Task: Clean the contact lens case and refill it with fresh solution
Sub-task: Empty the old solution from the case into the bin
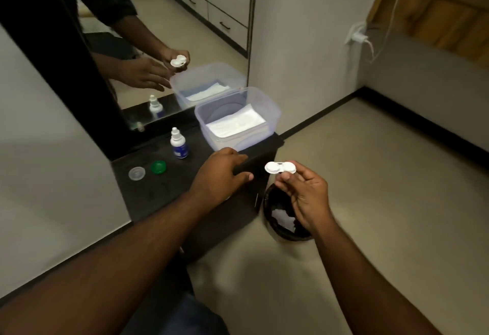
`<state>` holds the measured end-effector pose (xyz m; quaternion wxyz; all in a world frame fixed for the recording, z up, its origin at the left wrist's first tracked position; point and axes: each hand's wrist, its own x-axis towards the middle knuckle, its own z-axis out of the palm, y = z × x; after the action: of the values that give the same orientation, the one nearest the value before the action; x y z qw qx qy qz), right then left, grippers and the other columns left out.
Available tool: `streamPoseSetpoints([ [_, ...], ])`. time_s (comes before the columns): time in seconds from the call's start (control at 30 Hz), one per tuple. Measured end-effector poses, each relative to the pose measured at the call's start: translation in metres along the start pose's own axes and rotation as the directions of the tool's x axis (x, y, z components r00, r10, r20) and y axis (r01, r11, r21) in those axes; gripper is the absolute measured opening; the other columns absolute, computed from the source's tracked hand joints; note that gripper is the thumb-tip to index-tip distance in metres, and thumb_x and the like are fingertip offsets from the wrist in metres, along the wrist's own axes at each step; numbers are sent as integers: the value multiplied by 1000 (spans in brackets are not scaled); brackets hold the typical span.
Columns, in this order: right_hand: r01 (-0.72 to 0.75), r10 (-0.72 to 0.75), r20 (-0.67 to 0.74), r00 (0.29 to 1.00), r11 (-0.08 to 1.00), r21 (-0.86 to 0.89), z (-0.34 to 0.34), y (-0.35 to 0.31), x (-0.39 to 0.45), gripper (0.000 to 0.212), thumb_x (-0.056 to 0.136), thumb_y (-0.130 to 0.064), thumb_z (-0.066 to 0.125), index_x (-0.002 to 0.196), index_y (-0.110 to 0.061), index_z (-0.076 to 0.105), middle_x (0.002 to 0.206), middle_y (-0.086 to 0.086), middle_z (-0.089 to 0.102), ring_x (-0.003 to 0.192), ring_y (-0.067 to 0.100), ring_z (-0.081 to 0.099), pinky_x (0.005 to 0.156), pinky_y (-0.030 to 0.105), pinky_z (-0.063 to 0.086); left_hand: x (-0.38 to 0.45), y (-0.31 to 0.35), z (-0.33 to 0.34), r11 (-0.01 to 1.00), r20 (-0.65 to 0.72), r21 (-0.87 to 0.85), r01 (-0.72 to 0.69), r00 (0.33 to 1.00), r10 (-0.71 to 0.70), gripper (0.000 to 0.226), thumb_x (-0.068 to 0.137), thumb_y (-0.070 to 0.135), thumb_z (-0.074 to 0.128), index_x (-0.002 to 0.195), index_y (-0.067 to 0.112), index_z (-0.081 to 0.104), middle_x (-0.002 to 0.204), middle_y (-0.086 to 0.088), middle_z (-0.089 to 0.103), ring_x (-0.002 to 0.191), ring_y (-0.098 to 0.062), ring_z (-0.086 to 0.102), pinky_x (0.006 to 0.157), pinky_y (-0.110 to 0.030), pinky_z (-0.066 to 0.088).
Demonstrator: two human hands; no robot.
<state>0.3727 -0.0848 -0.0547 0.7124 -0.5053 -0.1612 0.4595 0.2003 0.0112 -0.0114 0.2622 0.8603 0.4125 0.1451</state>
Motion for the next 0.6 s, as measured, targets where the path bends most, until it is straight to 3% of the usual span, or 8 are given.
streamPoseSetpoints([
  [0.13,127,-134,-118,984,990,-66,-46,-24,20,35,77,9,68,109,-3,65,93,11,73,79,19,70,71,28,59,45,25,22,986,133,157,-63,990,42,54,92,27,61,142,15,44,143,-6,48,128,-23,48,106,-35,40],
  [0.23,214,-252,-124,960,942,-259,-72,-40,36,39,76,8,71,112,-5,63,88,7,72,77,14,69,68,26,58,72,30,39,953,191,284,-103,980,50,50,93,23,59,141,15,45,142,-6,49,125,-24,50,104,-37,43],
  [0.33,211,-287,-90,954,852,-478,-97,-44,60,42,74,5,74,113,-8,64,85,4,68,74,13,67,67,27,58,81,21,54,904,196,413,-109,980,29,44,95,15,55,139,16,48,143,-6,48,125,-24,52,104,-37,44],
  [0.47,236,-299,51,953,623,-746,-120,-30,93,42,73,1,76,112,-14,68,81,0,60,69,14,58,75,30,54,93,3,63,871,211,480,-106,978,3,60,92,2,57,146,19,37,146,-7,45,127,-25,50,105,-37,43],
  [0.6,311,-277,240,930,250,-917,-124,-21,118,31,76,-3,71,105,-13,70,85,5,59,77,20,58,75,30,47,92,-1,67,871,167,474,-128,984,53,61,92,0,57,146,18,37,150,-6,41,130,-25,48,105,-37,43],
])
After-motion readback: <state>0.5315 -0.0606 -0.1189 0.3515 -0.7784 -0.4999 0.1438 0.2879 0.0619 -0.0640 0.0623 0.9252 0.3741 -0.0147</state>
